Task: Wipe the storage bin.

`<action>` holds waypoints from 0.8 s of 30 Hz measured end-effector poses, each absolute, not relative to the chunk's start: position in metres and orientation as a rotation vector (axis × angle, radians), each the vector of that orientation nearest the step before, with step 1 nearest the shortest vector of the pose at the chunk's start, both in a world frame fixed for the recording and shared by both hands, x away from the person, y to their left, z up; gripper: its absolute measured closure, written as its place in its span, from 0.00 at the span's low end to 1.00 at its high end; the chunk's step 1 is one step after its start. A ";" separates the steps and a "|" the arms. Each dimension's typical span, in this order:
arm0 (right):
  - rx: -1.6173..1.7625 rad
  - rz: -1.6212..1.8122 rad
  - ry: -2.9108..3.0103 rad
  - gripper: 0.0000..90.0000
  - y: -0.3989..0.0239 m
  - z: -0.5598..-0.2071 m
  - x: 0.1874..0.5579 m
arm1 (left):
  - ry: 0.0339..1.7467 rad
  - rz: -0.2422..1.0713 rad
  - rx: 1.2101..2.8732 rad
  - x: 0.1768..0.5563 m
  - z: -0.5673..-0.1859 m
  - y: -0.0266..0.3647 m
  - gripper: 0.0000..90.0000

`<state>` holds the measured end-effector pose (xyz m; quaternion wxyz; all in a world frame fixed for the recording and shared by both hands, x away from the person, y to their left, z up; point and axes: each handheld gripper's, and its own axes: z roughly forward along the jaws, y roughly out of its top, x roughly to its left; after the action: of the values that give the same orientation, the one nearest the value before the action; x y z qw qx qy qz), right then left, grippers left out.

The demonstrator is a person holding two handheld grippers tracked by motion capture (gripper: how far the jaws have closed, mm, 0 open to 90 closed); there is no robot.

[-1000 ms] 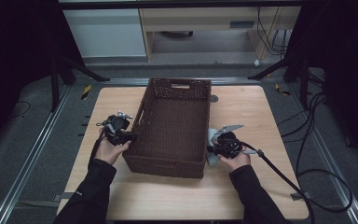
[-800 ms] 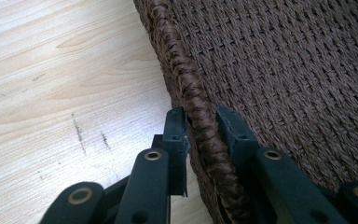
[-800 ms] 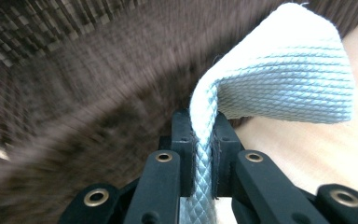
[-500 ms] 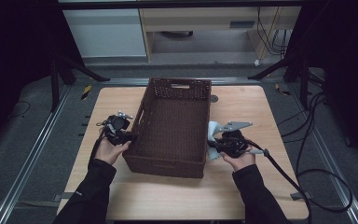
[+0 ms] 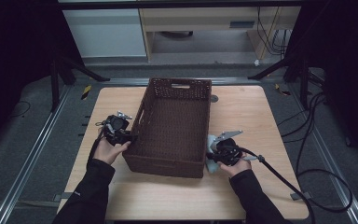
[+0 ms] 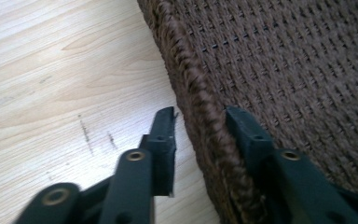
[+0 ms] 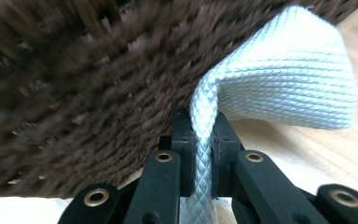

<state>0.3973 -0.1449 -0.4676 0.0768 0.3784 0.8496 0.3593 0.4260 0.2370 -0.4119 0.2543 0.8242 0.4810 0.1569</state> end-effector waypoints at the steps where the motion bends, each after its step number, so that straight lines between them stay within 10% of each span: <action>1: 1.135 1.101 2.527 0.93 -0.147 -0.463 0.396 | 1.303 0.433 2.249 0.424 -0.412 0.237 0.66; 12: 1.058 1.268 2.406 0.93 -0.154 -0.419 0.377 | 1.303 0.400 2.245 0.413 -0.413 0.240 0.64; 24: 1.138 1.080 2.564 0.93 -0.143 -0.467 0.374 | 1.304 0.376 2.234 0.413 -0.412 0.235 0.84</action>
<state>0.3740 -0.1427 -0.4665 0.0677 0.3778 0.8511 0.3583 0.4130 0.2345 -0.4124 0.2609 0.8250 0.4817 0.1390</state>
